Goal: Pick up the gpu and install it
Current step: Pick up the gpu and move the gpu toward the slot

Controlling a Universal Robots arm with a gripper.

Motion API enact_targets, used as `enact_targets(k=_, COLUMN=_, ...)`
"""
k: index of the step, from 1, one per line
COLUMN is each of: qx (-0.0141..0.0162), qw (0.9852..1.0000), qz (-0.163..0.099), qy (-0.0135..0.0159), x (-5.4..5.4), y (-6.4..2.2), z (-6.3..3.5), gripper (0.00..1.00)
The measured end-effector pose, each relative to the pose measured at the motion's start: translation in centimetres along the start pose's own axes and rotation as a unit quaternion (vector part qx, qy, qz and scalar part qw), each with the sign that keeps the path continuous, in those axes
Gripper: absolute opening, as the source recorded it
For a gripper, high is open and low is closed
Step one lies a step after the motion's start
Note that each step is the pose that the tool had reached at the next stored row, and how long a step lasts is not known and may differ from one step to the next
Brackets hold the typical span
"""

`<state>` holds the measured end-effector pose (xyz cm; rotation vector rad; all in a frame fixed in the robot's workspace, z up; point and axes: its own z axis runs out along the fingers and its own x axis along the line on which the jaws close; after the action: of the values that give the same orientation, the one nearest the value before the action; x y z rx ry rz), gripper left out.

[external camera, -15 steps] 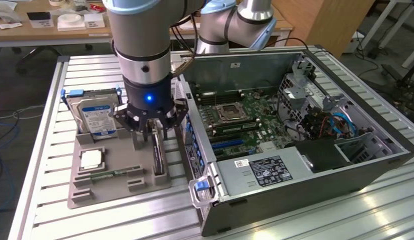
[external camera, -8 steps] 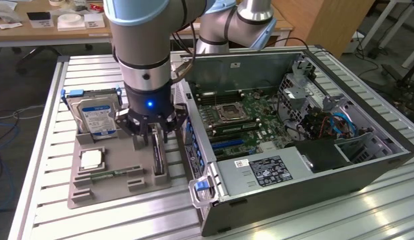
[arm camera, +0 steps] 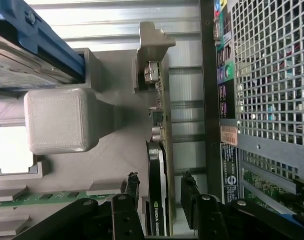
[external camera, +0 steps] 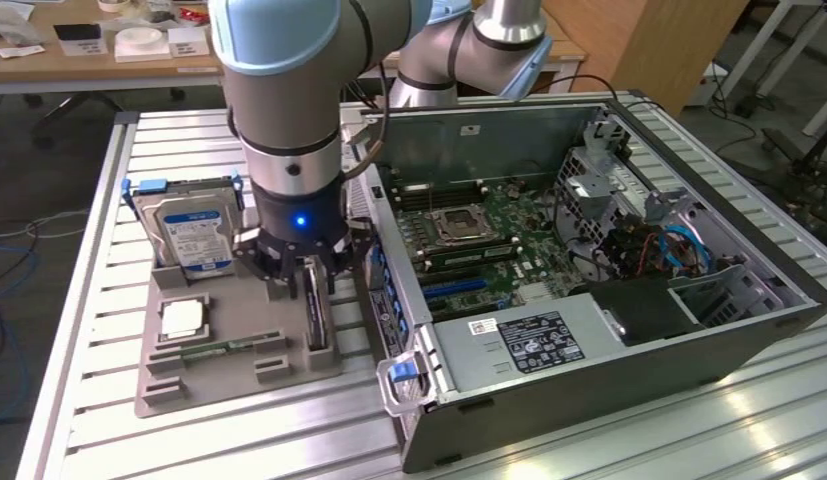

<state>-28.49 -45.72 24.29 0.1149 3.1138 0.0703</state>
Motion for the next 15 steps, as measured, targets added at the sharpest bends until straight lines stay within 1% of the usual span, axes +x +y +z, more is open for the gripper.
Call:
enact_targets(k=3, qx=0.0001, qw=1.0, qz=0.0, qy=0.0001, x=0.01, y=-0.02, z=0.32, gripper=0.47)
enact_targets(k=11, qx=0.0001, qw=1.0, qz=0.0, qy=0.0001, x=0.05, y=0.05, z=0.36, gripper=0.47)
enact_targets(k=15, qx=0.0, qw=1.0, qz=0.0, qy=0.0001, x=0.07, y=0.17, z=0.8, gripper=0.47)
